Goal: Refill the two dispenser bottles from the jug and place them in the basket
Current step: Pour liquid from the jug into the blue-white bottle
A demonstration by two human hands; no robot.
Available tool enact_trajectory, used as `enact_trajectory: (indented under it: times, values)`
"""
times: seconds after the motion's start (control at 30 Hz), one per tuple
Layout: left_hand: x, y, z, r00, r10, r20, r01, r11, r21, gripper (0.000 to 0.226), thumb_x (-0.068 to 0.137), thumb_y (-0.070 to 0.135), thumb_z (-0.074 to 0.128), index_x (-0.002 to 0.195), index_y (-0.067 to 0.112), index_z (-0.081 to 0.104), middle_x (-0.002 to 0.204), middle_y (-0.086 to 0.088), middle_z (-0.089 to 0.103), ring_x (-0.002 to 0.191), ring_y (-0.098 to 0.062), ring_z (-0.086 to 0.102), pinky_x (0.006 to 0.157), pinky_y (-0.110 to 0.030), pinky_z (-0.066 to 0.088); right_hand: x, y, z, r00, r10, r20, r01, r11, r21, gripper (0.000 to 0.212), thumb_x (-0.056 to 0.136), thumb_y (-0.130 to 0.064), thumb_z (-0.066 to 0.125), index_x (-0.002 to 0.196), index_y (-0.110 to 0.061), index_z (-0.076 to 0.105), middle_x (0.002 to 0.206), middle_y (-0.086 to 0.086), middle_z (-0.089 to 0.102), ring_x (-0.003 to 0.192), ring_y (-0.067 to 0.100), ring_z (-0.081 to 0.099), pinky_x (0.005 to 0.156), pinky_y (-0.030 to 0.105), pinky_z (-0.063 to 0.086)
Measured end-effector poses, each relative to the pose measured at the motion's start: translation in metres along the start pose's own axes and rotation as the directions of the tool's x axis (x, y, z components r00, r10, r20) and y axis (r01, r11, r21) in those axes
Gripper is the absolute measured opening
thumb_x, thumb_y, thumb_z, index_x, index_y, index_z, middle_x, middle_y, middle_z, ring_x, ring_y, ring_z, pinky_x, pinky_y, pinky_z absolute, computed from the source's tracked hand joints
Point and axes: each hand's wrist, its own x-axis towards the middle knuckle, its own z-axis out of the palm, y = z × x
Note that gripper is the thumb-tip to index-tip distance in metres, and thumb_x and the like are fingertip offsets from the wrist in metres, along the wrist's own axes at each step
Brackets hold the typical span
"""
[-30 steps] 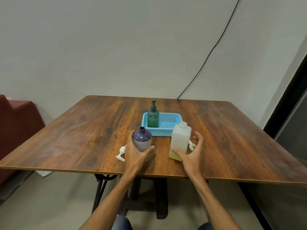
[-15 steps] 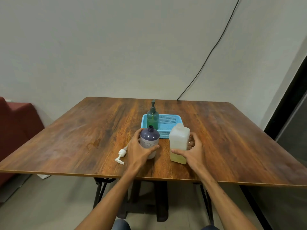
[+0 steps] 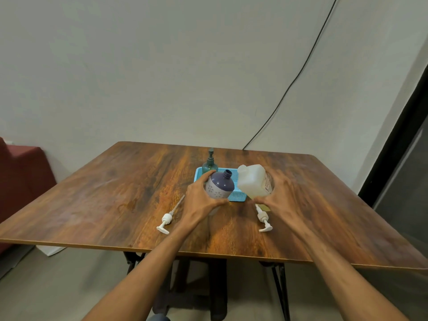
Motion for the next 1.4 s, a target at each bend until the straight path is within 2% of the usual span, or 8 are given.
enact_trajectory:
  times: [0.1, 0.23, 0.33, 0.43, 0.8, 0.97, 1.17, 1.4]
  values:
    - [0.002, 0.005, 0.002, 1.000, 0.010, 0.002, -0.010, 1.000, 0.030, 0.087, 0.061, 0.036, 0.092, 0.137, 0.018, 0.055, 0.128, -0.001, 0.064, 0.110, -0.009, 0.059, 0.101, -0.037, 0.053, 0.011, -0.004, -0.014, 0.999, -0.033, 0.009, 0.033, 0.997, -0.067, 0.083, 0.053, -0.017, 0.095, 0.129, -0.014, 0.063, 0.109, 0.006, 0.063, 0.094, 0.026, 0.059, 0.074, 0.031, 0.046]
    - [0.003, 0.013, 0.004, 0.999, 0.019, 0.028, -0.020, 0.999, 0.030, 0.087, 0.060, 0.034, 0.093, 0.137, 0.020, 0.055, 0.129, 0.001, 0.064, 0.109, -0.007, 0.059, 0.100, -0.036, 0.054, 0.022, -0.004, -0.025, 0.996, -0.068, 0.058, 0.078, 0.977, -0.200, 0.090, 0.049, -0.019, 0.094, 0.133, -0.013, 0.061, 0.114, 0.014, 0.063, 0.099, 0.036, 0.061, 0.081, 0.040, 0.051]
    - [0.004, 0.017, 0.005, 0.999, 0.029, 0.037, -0.030, 0.999, 0.029, 0.089, 0.059, 0.034, 0.094, 0.138, 0.020, 0.055, 0.129, 0.001, 0.064, 0.106, -0.005, 0.057, 0.099, -0.036, 0.055, 0.027, -0.007, -0.032, 0.993, -0.053, 0.103, 0.073, 0.976, -0.204, 0.083, 0.054, -0.025, 0.088, 0.132, -0.008, 0.062, 0.114, 0.019, 0.061, 0.100, 0.040, 0.059, 0.085, 0.046, 0.052]
    - [0.005, 0.018, 0.004, 0.998, 0.030, 0.048, -0.032, 0.999, 0.039, 0.090, 0.058, 0.034, 0.094, 0.138, 0.019, 0.055, 0.128, 0.000, 0.064, 0.106, -0.005, 0.057, 0.100, -0.038, 0.054, 0.025, -0.008, -0.035, 0.991, -0.103, 0.081, 0.123, 0.945, -0.304, 0.087, 0.058, -0.020, 0.091, 0.138, -0.015, 0.058, 0.113, 0.015, 0.058, 0.098, 0.035, 0.059, 0.078, 0.039, 0.052]
    - [0.008, 0.025, 0.005, 0.994, 0.017, 0.105, -0.025, 0.997, 0.079, 0.091, 0.059, 0.030, 0.093, 0.140, 0.017, 0.054, 0.130, -0.001, 0.064, 0.116, -0.014, 0.061, 0.103, -0.037, 0.051, 0.026, -0.012, -0.046, 0.985, -0.106, 0.139, 0.158, 0.881, -0.445, 0.092, 0.062, -0.019, 0.091, 0.145, -0.018, 0.051, 0.114, 0.012, 0.056, 0.102, 0.031, 0.056, 0.081, 0.040, 0.054]
    - [0.012, 0.029, 0.007, 0.991, 0.003, 0.132, -0.015, 0.995, 0.096, 0.085, 0.063, 0.028, 0.092, 0.139, 0.017, 0.054, 0.129, -0.001, 0.064, 0.116, -0.016, 0.061, 0.103, -0.036, 0.050, 0.027, -0.010, -0.051, 0.985, -0.102, 0.137, 0.157, 0.860, -0.486, 0.092, 0.059, -0.021, 0.091, 0.142, -0.020, 0.052, 0.115, 0.011, 0.058, 0.102, 0.032, 0.058, 0.082, 0.046, 0.056]
    - [0.014, 0.033, 0.007, 0.988, 0.022, 0.154, -0.039, 0.994, 0.106, 0.090, 0.058, 0.028, 0.094, 0.138, 0.019, 0.055, 0.126, 0.001, 0.065, 0.113, -0.013, 0.060, 0.097, -0.026, 0.047, 0.029, -0.009, -0.055, 0.984, -0.113, 0.138, 0.169, 0.834, -0.525, 0.087, 0.057, -0.021, 0.090, 0.137, -0.020, 0.055, 0.109, 0.010, 0.057, 0.095, 0.031, 0.059, 0.077, 0.045, 0.056]
    - [0.015, 0.034, 0.011, 0.984, 0.009, 0.177, -0.029, 0.993, 0.116, 0.089, 0.060, 0.029, 0.093, 0.139, 0.018, 0.054, 0.129, 0.000, 0.064, 0.116, -0.015, 0.059, 0.100, -0.030, 0.047, 0.030, -0.009, -0.059, 0.982, -0.118, 0.146, 0.180, 0.818, -0.546, 0.085, 0.059, -0.018, 0.090, 0.137, -0.019, 0.056, 0.112, 0.012, 0.058, 0.098, 0.031, 0.058, 0.077, 0.042, 0.056]
